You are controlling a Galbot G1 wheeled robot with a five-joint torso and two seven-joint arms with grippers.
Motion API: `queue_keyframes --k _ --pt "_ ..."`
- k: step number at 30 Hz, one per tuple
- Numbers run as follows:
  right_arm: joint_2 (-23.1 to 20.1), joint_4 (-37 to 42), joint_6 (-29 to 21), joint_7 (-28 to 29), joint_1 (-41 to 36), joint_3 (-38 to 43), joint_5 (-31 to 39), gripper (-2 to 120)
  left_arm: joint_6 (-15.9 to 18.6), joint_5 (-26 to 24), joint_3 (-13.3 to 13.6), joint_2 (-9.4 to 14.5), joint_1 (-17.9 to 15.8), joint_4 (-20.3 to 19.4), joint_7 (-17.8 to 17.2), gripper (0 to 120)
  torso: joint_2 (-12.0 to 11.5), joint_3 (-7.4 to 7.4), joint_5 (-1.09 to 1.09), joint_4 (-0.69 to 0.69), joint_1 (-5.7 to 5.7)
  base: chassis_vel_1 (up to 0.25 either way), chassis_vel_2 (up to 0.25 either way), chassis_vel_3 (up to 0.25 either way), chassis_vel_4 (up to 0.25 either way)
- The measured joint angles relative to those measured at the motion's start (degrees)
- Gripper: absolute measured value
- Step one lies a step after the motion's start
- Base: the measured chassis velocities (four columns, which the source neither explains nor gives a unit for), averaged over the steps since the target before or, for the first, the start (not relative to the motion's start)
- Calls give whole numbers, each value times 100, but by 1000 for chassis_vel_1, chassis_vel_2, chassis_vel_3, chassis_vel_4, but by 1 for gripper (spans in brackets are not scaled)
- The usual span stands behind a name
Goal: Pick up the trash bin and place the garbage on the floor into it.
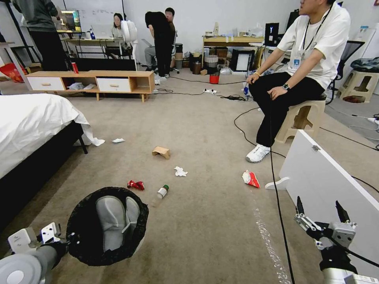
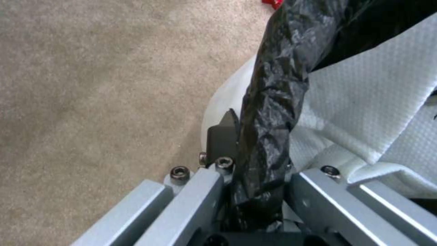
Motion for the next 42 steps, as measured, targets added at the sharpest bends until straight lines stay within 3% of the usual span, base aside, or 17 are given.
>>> queue_keyframes --k 28,42 --pt "15 -89 86 -105 22 -21 -27 100 0 -94 -71 15 30 -27 54 0 0 0 0 0 -1 -6 3 5 -3" --pt "37 -149 127 -125 37 -32 -57 100 0 -73 -73 14 22 10 65 0 0 0 0 0 0 -149 158 155 -142"
